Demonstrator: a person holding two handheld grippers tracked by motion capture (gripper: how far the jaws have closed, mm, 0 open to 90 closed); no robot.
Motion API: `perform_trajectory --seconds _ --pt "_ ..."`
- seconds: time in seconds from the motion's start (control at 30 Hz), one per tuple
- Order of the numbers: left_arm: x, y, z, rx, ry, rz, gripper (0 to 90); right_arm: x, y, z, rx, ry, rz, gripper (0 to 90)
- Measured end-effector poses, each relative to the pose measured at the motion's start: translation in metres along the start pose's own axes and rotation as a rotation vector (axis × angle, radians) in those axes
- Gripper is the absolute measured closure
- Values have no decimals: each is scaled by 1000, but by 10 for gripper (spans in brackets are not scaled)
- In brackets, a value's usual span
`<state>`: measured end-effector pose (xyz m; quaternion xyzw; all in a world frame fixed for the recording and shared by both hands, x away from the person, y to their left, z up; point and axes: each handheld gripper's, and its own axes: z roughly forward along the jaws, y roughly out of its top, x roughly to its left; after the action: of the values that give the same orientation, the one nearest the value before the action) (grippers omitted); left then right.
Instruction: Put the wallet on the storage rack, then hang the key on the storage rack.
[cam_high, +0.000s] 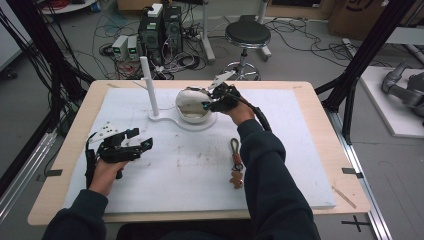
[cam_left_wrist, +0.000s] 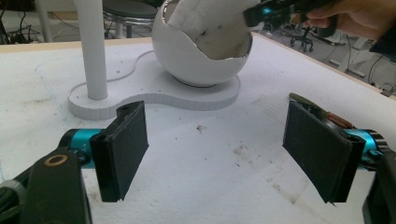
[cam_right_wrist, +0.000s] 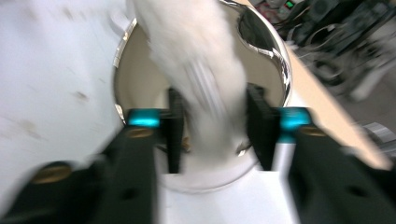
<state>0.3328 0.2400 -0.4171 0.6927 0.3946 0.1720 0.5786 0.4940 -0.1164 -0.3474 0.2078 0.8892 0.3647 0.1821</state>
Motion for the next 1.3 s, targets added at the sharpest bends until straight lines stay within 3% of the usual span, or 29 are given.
perform_trajectory --seconds 0.07,0.13,0.2,0.27,0.33,0.4,0.53,0.57,0.8,1.13,1.3 --pt "0 0 0 1 1 3 219 -4 -8 -13 -65 16 74 495" --pt "1 0 -1 -4 6 0 219 -4 -19 -29 -150 -46 91 470" --pt "1 0 -1 -10 9 -6 219 -7 -31 -43 -181 -61 134 449" --pt "2 0 -2 -15 15 -10 219 -12 -43 -54 -133 -43 198 377" --pt "2 2 -3 -20 31 -7 217 -11 -58 -66 -145 -76 213 371" --pt "2 3 -4 -33 47 -3 210 -8 -70 -76 -81 -97 242 303" --pt "3 2 -4 -28 50 -7 210 7 -99 -91 -85 -139 242 289" --pt "2 2 -4 -29 49 -9 210 13 -113 -97 -93 -142 265 284" --pt "-1 2 -3 -25 53 -2 210 25 -148 -108 -87 -137 342 281" --pt "0 1 -1 -22 47 -15 210 45 -167 -114 -81 -140 362 237" --pt "2 1 -1 -20 49 -19 210 48 -171 -109 -63 -115 376 305"
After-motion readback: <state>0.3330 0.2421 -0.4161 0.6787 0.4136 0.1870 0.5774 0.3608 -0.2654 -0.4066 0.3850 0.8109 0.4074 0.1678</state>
